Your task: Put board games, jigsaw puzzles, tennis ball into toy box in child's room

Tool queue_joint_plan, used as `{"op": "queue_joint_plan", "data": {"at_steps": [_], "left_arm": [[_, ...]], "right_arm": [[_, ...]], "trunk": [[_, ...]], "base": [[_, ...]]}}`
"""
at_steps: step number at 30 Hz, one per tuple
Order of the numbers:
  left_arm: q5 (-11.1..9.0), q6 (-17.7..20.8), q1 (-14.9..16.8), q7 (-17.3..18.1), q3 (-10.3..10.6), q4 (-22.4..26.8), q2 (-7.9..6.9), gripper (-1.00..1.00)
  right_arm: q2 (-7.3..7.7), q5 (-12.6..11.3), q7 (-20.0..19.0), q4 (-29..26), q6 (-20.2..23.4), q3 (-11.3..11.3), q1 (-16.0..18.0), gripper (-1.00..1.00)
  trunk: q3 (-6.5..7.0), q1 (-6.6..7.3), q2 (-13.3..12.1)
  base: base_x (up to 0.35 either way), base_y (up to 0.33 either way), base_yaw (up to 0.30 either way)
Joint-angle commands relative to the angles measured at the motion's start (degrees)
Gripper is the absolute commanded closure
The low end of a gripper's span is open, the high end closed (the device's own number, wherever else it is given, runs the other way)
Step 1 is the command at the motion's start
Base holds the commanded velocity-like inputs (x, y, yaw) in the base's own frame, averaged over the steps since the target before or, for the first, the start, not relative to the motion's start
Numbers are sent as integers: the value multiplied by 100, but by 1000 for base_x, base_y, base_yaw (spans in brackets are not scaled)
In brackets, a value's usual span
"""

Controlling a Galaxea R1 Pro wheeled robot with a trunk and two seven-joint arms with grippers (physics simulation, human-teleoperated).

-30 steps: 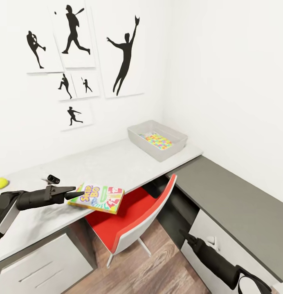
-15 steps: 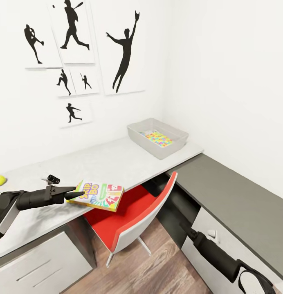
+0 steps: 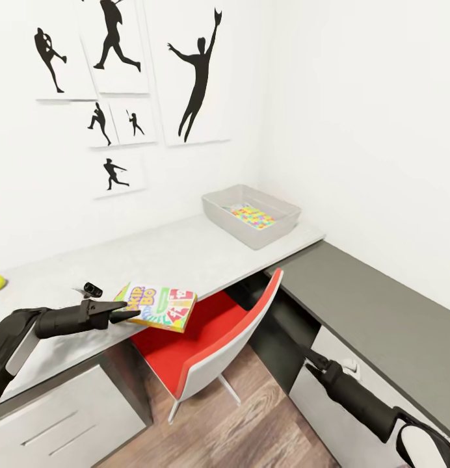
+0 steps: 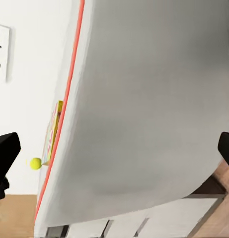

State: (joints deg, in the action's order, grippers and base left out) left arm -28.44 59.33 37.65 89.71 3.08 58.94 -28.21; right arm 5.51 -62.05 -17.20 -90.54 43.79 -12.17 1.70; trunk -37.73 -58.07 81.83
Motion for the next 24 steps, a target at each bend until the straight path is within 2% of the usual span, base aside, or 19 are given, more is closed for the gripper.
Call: {"op": "queue_joint_plan", "data": {"at_steps": [1, 4, 7, 16, 24], "left_arm": [[-7, 62, 4, 29, 45, -23, 18, -100], [-8, 64, -4, 29, 132, -104, 85, -100], [-7, 67, -12, 29, 155, -178, 80, -100], [-20, 67, -87, 29, 135, -232, 36, -100], [-19, 63, -91, 29, 119, -233, 35, -100]], "right_arm": [[0, -56, -20, -4, 119, -91, 4, -100], [-4, -251, -20, -6, 430, -396, 0, -100], [1, -317, -20, -7, 549, -517, 3, -100], [0, -349, -28, 1, 600, -574, 6, -100], [-21, -351, -22, 0, 592, -576, 6, -100]], "trunk": [[-23, -22, 45], [-77, -88, 165], [-95, -110, 205], [-95, -110, 205], [-95, -110, 205]], "base": [[0, 0, 0], [0, 0, 0], [0, 0, 0], [-11, 0, 0], [-214, 0, 0]]}}
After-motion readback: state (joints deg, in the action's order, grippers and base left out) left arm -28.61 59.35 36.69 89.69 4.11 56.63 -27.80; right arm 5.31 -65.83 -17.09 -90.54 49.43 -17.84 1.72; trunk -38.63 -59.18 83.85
